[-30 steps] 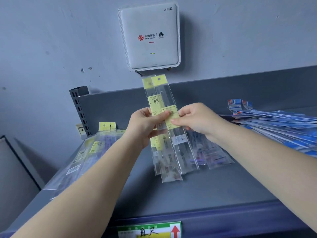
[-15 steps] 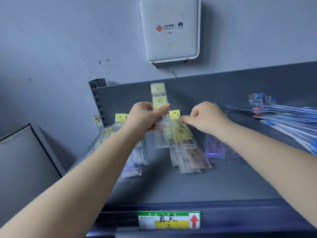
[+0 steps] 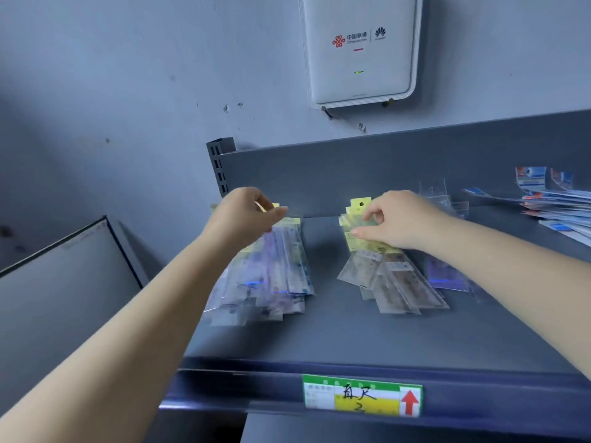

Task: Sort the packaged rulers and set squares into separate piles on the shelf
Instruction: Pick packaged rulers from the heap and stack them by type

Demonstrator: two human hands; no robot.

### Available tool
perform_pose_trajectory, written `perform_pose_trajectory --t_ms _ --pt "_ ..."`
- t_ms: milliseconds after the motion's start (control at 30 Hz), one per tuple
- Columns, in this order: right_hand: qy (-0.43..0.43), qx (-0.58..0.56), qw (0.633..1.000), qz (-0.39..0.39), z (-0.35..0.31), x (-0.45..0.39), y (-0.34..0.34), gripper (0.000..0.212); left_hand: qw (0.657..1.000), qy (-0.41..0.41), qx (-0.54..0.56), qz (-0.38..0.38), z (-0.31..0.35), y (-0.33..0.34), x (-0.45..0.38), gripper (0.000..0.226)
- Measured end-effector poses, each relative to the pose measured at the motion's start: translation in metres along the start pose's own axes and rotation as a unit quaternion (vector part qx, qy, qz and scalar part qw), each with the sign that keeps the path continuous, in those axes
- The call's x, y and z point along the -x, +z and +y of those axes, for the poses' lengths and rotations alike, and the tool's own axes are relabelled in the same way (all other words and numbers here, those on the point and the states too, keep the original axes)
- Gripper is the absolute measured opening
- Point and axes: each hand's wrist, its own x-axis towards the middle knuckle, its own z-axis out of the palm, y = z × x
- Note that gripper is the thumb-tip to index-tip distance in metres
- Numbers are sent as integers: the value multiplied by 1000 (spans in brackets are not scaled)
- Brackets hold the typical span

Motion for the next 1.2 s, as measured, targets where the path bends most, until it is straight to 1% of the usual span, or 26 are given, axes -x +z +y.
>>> perform_pose_trajectory --t_ms 67,167,267,367,400,467,500,533,600,667,700,833,867,933,1000,1100,1200 --pt "-22 -58 998 2 -18 -5 2 38 999 -25 -26 1 -23 -13 5 28" --pt "-46 -129 989 -54 -54 -9 8 40 995 -67 -61 -36 -52 -21 12 40" --pt "-55 -131 983 -113 -83 -14 17 55 990 -102 -83 -54 -75 -24 14 52" --pt "-57 -112 983 -133 -100 -17 28 65 981 -139 -111 -82 -96 -27 14 63" --pt "-60 -110 983 -137 -104 -17 31 67 977 -145 -124 -99 -101 -26 14 62" --pt "-63 -105 981 -148 -111 -16 36 70 972 -138 -146 -121 -106 -24 15 50" --pt "-62 -102 981 -151 -115 -16 38 70 973 -135 -141 -122 -108 -23 15 51" --pt "-58 -101 982 -152 -117 -16 39 71 975 -134 -129 -119 -110 -23 15 50" --pt "-39 -105 983 -143 -120 -16 40 73 981 -132 -93 -107 -116 -25 14 43" --pt "-7 -119 985 -128 -120 -18 40 75 984 -136 -49 -103 -121 -26 13 35" --pt "11 -126 984 -125 -120 -19 40 77 984 -141 -38 -106 -121 -26 12 34" --pt "76 -167 974 -136 -120 -25 43 84 980 -155 -43 -117 -117 -24 11 51" --pt "88 -193 968 -138 -120 -25 44 85 979 -163 -29 -120 -117 -24 10 50" --pt "106 -228 958 -137 -119 -27 47 88 977 -178 20 -114 -120 -26 9 40" --pt "123 -236 955 -127 -115 -29 50 89 976 -185 72 -89 -124 -29 9 31" --pt "140 -271 945 -115 -111 -32 53 74 969 -179 166 -40 -125 -32 9 15" --pt "136 -299 940 -91 -109 -33 54 48 959 -171 223 -16 -116 -33 10 10"
